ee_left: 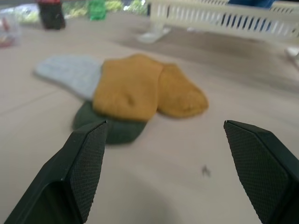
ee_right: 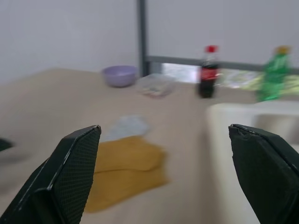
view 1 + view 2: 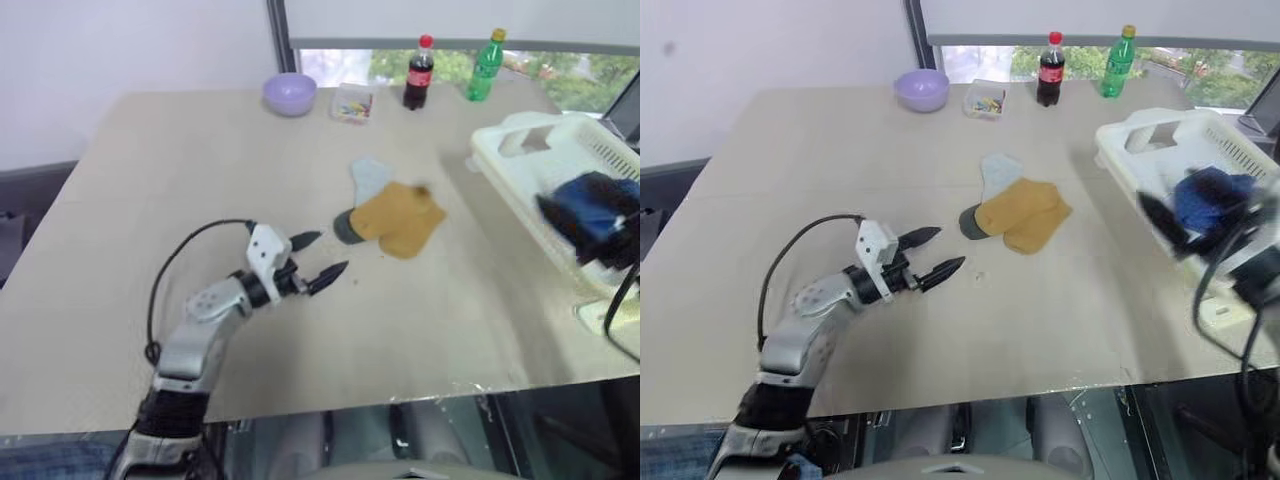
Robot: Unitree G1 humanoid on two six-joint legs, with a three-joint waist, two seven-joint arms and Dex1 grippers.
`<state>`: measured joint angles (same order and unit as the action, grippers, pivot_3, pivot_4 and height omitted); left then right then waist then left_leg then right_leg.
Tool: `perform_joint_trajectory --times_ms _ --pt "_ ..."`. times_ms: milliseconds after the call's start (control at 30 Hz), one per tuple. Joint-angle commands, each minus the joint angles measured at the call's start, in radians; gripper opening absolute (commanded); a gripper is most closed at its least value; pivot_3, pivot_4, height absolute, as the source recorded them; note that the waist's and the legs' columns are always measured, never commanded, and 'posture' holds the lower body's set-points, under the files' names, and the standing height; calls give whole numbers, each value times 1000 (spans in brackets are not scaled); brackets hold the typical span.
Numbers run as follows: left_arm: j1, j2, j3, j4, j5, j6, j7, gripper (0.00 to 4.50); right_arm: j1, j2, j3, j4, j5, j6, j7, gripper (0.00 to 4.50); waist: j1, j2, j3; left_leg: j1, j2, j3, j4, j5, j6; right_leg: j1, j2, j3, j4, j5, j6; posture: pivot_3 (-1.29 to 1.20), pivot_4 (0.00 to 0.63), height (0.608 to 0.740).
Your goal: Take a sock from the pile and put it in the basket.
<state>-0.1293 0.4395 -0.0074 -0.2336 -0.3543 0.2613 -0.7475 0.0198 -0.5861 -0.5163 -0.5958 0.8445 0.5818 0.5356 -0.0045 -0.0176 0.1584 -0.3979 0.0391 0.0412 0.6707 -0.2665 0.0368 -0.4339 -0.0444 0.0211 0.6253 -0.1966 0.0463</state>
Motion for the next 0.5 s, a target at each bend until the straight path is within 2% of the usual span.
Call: perform_joint_trajectory --times_ms 33,100,167,333,500 --pt "65 26 35 -102 19 -16 35 4238 109 48 86 -71 -27 -72 66 4466 0 0 0 1 0 0 0 0 0 1 -1 0 0 0 0 0 150 740" --pt "155 36 75 -157 24 -23 67 4238 264 30 182 -31 -187 -211 199 4466 0 0 0 1 -2 0 1 0 0 1 -3 2 -1 0 0 0 150 740" --pt "235 36 111 -188 26 -44 88 4238 348 9 199 19 -255 -281 268 4466 -3 0 0 1 -2 1 0 0 0 0 -4 2 -1 0 0 0 150 740" --pt "392 43 187 -184 10 -117 66 4238 414 -21 144 180 -275 -386 396 4466 -8 -2 1 3 -1 3 1 0 0 1 -5 3 -1 0 1 0 150 740" --pt "468 39 204 -181 29 -199 60 4238 404 -39 129 357 -291 -480 495 4466 -5 -3 1 5 0 1 1 -1 -1 1 -5 1 0 0 0 0 150 740"
